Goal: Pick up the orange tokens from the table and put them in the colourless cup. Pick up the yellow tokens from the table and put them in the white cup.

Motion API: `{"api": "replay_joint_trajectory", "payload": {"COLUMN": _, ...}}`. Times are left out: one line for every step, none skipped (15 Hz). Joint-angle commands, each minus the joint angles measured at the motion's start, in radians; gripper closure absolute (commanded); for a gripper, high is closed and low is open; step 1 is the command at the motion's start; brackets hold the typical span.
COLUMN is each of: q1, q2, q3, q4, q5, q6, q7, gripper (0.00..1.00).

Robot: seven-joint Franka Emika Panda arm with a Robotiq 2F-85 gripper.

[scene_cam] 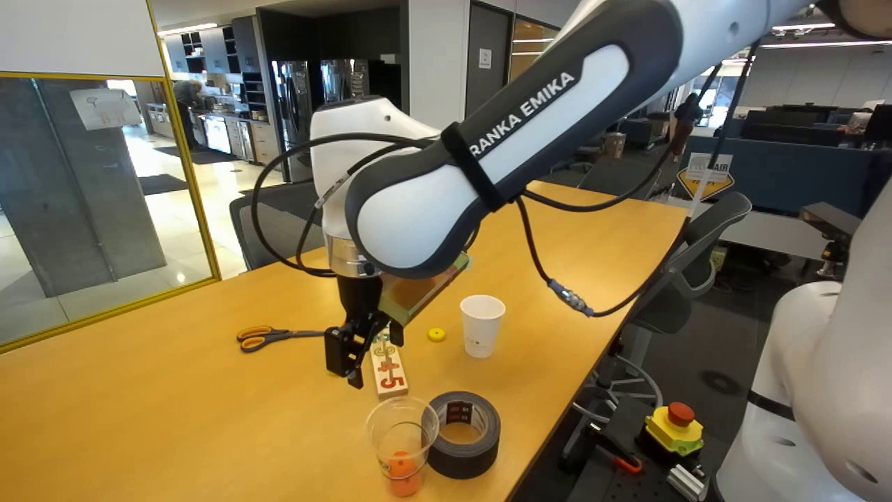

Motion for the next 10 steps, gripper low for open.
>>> {"api": "replay_joint_trajectory", "payload": {"q1": 0.010, "q2": 0.169, "q3": -0.025, "q4": 0.146, "q5": 0.007, "q6": 0.047, "q7": -0.188, "gripper": 0.00}}
{"api": "replay_joint_trajectory", "payload": {"q1": 0.010, "q2": 0.203, "q3": -0.027, "q4": 0.171, "q5": 0.017, "q6": 0.059, "q7": -0.240, "gripper": 0.00}}
{"api": "replay_joint_trajectory", "payload": {"q1": 0.006, "q2": 0.236, "q3": -0.028, "q4": 0.193, "q5": 0.032, "q6": 0.084, "q7": -0.308, "gripper": 0.00}}
{"api": "replay_joint_trajectory", "payload": {"q1": 0.001, "q2": 0.268, "q3": -0.028, "q4": 0.215, "q5": 0.049, "q6": 0.097, "q7": -0.371, "gripper": 0.00}}
{"api": "replay_joint_trajectory", "payload": {"q1": -0.004, "q2": 0.298, "q3": -0.027, "q4": 0.233, "q5": 0.060, "q6": 0.112, "q7": -0.423, "gripper": 0.00}}
{"api": "replay_joint_trajectory", "payload": {"q1": -0.011, "q2": 0.325, "q3": -0.026, "q4": 0.256, "q5": 0.072, "q6": 0.116, "q7": -0.477, "gripper": 0.00}}
{"api": "replay_joint_trajectory", "payload": {"q1": -0.019, "q2": 0.353, "q3": -0.024, "q4": 0.277, "q5": 0.084, "q6": 0.117, "q7": -0.524, "gripper": 0.00}}
{"api": "replay_joint_trajectory", "payload": {"q1": -0.028, "q2": 0.378, "q3": -0.022, "q4": 0.299, "q5": 0.094, "q6": 0.115, "q7": -0.568, "gripper": 0.00}}
{"api": "replay_joint_trajectory", "payload": {"q1": -0.036, "q2": 0.403, "q3": -0.020, "q4": 0.322, "q5": 0.103, "q6": 0.107, "q7": -0.605, "gripper": 0.00}}
{"api": "replay_joint_trajectory", "payload": {"q1": -0.044, "q2": 0.426, "q3": -0.018, "q4": 0.343, "q5": 0.111, "q6": 0.099, "q7": -0.637, "gripper": 0.00}}
